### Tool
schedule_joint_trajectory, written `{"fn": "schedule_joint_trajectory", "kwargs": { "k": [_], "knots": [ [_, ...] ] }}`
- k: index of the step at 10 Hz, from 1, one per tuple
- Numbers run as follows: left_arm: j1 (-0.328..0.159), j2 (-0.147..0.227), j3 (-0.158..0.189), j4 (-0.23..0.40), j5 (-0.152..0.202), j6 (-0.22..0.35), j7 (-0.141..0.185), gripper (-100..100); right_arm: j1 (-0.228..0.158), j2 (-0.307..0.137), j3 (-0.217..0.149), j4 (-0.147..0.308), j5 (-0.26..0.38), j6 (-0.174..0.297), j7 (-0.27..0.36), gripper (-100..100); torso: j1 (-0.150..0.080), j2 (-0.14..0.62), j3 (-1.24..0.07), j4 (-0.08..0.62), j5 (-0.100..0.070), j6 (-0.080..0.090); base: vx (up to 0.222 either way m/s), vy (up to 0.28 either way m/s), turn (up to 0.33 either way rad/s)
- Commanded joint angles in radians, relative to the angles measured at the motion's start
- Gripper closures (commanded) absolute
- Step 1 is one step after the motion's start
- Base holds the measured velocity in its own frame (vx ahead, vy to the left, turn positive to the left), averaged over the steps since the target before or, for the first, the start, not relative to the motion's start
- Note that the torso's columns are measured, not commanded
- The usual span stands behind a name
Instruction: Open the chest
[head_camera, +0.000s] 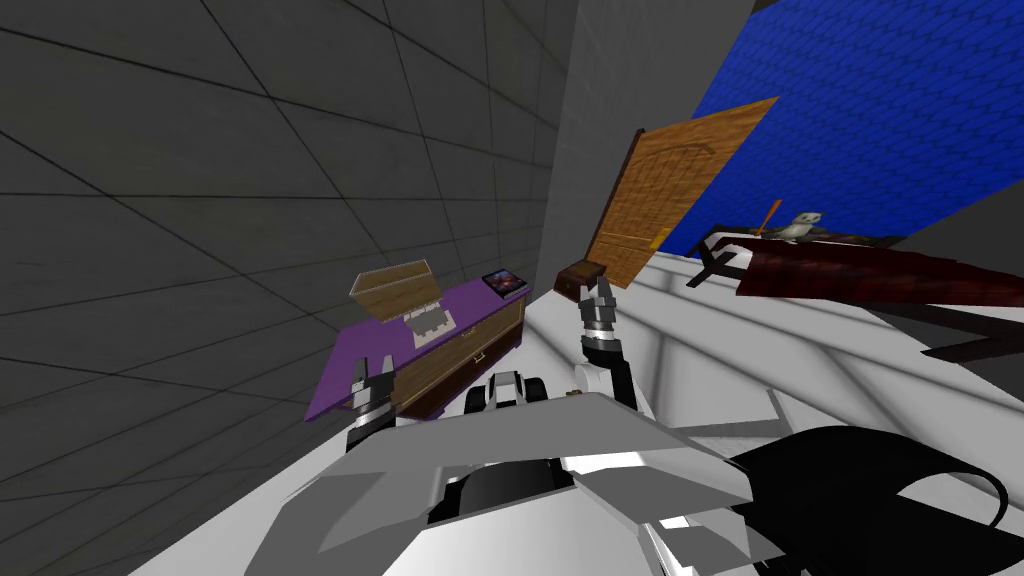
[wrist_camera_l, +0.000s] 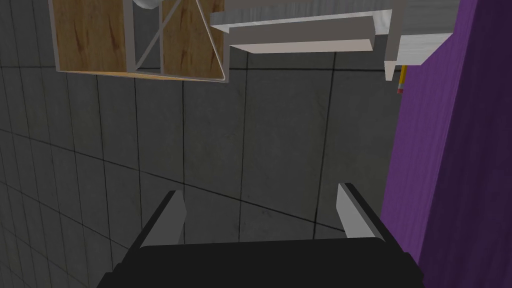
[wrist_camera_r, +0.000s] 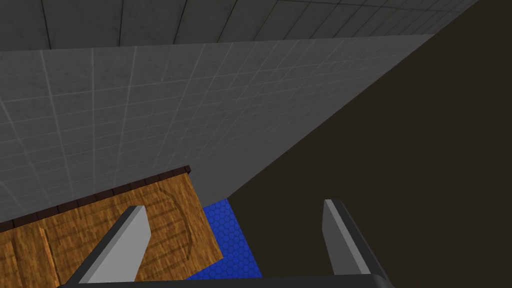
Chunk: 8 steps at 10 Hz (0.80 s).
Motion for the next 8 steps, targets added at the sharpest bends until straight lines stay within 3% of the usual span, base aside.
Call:
{"fn": "schedule_joint_trajectory", "kwargs": {
  "k": [1,8],
  "knots": [
    [-0.007,0.001,0.001,0.065,0.004,-0.027,0.012,-100,0.000,0.000,0.000,0.000,0.000,0.000,0.000,0,0.004,0.001,0.001,0.000,0.002,0.001,0.060,-0.037,0.022],
    [-0.009,-0.006,0.005,0.188,0.008,-0.091,0.028,-100,0.000,0.000,0.000,0.000,0.000,0.000,0.000,0,0.001,-0.011,-0.004,-0.005,0.008,0.006,0.076,-0.067,0.029]
  ]
}}
